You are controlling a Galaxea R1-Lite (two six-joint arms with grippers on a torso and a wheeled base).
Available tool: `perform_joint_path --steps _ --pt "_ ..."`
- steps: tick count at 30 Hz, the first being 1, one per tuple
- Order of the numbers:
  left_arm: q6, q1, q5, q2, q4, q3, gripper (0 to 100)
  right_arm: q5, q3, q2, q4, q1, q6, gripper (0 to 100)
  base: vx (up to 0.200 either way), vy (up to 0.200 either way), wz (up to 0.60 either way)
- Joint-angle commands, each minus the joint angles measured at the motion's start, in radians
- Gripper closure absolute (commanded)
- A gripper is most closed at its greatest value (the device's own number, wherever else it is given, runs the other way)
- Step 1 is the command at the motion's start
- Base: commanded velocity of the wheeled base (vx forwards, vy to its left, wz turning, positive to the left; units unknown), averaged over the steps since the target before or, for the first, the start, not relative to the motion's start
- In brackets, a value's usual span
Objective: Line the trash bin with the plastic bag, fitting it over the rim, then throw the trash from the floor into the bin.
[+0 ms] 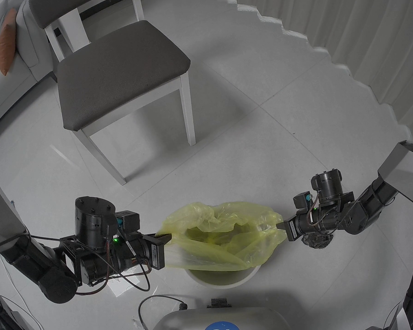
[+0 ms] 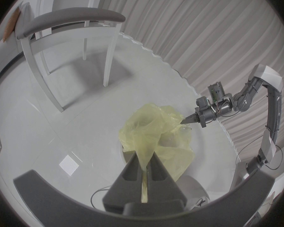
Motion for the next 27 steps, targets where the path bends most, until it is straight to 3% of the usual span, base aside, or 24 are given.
perform_joint_path --steps 1,10,16,17,27 --pt "-0.001 0.007 -0.003 0.008 -0.002 -0.002 100 0.010 -0.011 -0.010 -0.002 -0.003 0.002 100 0.000 0.000 0.00" --pt "-0.021 -0.011 0.002 0.100 -0.065 0.007 100 0.010 -0.043 0.045 -0.003 0.008 -0.002 100 0.000 0.000 0.00" --pt "-0.061 -0.074 0.009 0.080 -0.106 0.044 100 0.010 -0.031 0.054 0.005 0.006 -0.012 100 0.000 0.000 0.00" --pt "-0.064 -0.076 0.009 0.077 -0.106 0.047 100 0.010 -0.031 0.054 0.005 0.005 -0.013 0 0.000 0.000 0.00" --pt "-0.130 -0.096 0.055 0.071 -0.117 0.066 100 0.043 0.024 0.004 -0.019 -0.043 -0.025 0 0.000 0.000 0.00"
